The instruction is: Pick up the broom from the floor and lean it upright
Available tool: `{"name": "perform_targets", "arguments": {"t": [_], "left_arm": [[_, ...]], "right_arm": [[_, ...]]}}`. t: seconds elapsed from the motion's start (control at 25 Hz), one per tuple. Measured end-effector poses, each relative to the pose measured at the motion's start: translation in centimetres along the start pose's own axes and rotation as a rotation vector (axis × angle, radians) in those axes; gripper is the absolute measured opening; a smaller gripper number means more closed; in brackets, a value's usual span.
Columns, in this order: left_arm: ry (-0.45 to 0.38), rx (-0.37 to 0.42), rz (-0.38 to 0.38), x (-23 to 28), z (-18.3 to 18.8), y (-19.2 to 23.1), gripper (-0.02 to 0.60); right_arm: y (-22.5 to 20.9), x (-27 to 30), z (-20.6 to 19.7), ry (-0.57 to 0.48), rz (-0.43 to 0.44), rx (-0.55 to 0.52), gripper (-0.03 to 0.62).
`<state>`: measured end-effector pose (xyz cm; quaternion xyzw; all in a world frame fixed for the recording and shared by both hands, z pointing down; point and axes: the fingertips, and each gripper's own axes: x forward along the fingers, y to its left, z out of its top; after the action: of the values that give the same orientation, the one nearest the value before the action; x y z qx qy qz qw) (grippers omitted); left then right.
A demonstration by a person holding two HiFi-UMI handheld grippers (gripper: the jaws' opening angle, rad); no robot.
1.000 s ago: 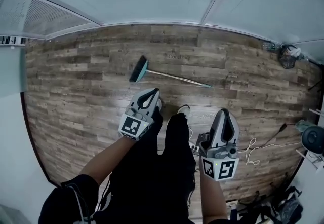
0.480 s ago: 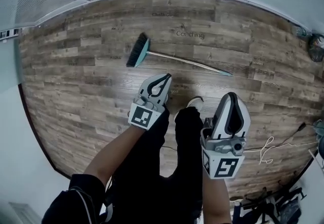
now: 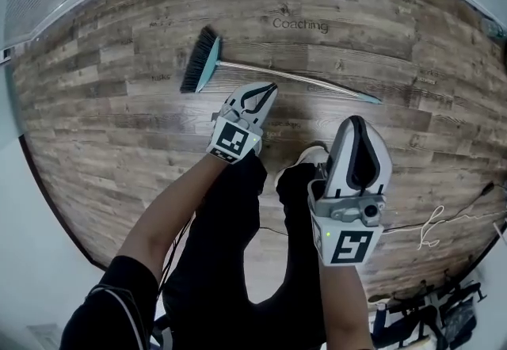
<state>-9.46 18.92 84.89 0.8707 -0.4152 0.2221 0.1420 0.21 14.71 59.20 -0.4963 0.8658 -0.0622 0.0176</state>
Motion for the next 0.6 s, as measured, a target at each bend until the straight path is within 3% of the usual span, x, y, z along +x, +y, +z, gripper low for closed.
{"name": "perform_targets", "arguments": {"t": [0.12,0.28,0.44,0.56,0.6], "left_arm": [[0.09,0.092,-0.057,2.9,-4.7,-0.2,0.02],[0.142,0.158,-0.149,5.2,-9.7,-1.2,0.02],[0.206,0.113,-0.228,7.7,-13.8,-0.7,0.021],[0.23,0.118,-0.215,9.8,-15.4,0.1,0.036],[0.24,0.142,-0.212,10.5,-15.8,0.3,0.077]], "right_arm": [[-0.9,0.6,-2.7,0.027,-0.012,0.028,0.02],[-2.9,0.4,-4.7,0.03,-0.052,0.066,0.02],[-3.3,1.2,-6.9,0.037,-0.045,0.086,0.02],[-3.4,2.6,-6.9,0.006,-0.004,0.084,0.02],[-3.6,3.0,-6.6,-0.008,0.006,0.077,0.02]]}}
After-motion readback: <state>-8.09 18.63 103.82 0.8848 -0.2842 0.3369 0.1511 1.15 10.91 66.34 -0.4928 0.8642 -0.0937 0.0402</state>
